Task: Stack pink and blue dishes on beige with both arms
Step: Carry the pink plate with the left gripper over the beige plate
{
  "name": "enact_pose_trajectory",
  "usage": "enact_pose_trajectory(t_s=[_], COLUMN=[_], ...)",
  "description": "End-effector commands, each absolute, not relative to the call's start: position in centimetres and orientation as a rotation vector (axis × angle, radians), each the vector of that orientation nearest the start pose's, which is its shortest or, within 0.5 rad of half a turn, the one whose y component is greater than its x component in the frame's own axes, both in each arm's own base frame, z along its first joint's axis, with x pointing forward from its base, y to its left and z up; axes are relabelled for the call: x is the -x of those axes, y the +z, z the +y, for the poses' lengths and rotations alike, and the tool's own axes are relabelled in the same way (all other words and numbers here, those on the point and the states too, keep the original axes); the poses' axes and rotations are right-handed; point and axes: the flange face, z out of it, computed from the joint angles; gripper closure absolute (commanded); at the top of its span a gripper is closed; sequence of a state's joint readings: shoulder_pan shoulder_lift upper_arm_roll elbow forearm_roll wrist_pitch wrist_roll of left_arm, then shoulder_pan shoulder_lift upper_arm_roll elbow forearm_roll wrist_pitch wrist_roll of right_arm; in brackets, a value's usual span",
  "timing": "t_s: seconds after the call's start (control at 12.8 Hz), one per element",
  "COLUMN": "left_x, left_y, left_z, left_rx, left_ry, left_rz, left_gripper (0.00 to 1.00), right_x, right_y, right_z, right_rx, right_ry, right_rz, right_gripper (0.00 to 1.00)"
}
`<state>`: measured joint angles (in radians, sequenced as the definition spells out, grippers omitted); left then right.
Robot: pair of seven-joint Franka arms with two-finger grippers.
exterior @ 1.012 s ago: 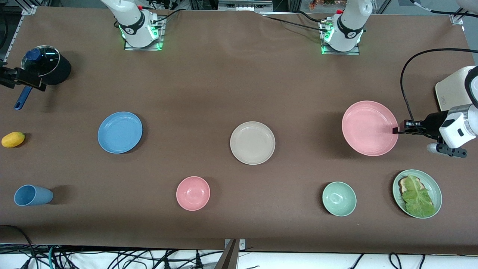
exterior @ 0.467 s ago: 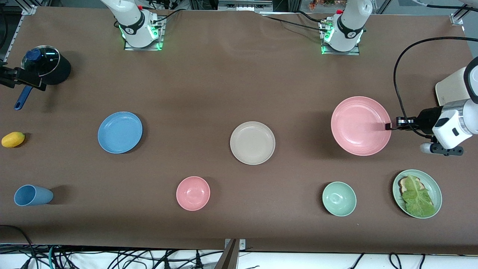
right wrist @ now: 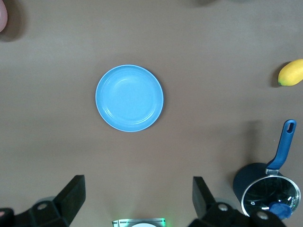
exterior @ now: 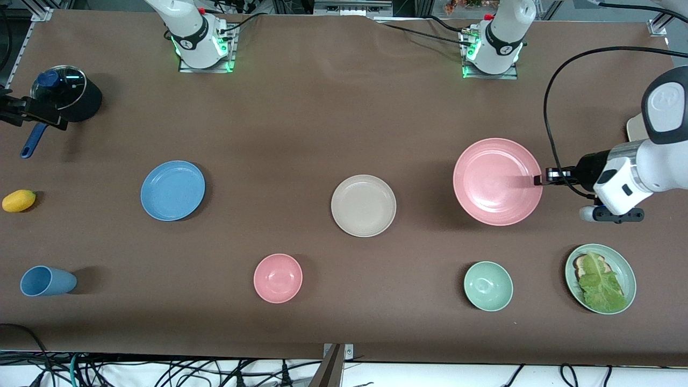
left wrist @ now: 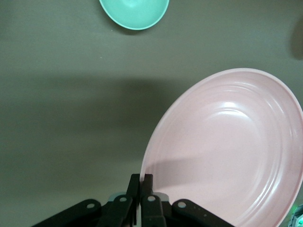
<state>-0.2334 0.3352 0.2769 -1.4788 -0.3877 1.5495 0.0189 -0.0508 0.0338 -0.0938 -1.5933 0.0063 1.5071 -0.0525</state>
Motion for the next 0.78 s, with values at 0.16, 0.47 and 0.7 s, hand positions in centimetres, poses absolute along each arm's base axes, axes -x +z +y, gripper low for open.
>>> enact_pose_trajectory(t_s=[0.16, 0.47, 0.7], left_x=[-62.9, -62.0, -61.3], left_y=[50.0, 49.6, 49.5], left_z=[-9.0, -14.3, -18.6], left_rx=[3.356, 3.320, 3.299], left_ry=[0.412, 0.454, 0.441], left_rz=[-0.203, -0.274, -0.328], left_gripper=[1.00, 1.00, 1.00], right_x=[-55.0, -55.0, -55.0], right_y=[59.1, 59.1, 59.1], right_z=[-8.2, -8.4, -8.3], right_rx=[3.116, 3.116, 3.116], right_ry=[0.197, 0.199, 0.197], right_rz=[0.148, 0.151, 0.151], right_gripper=[0.00, 0.00, 0.00])
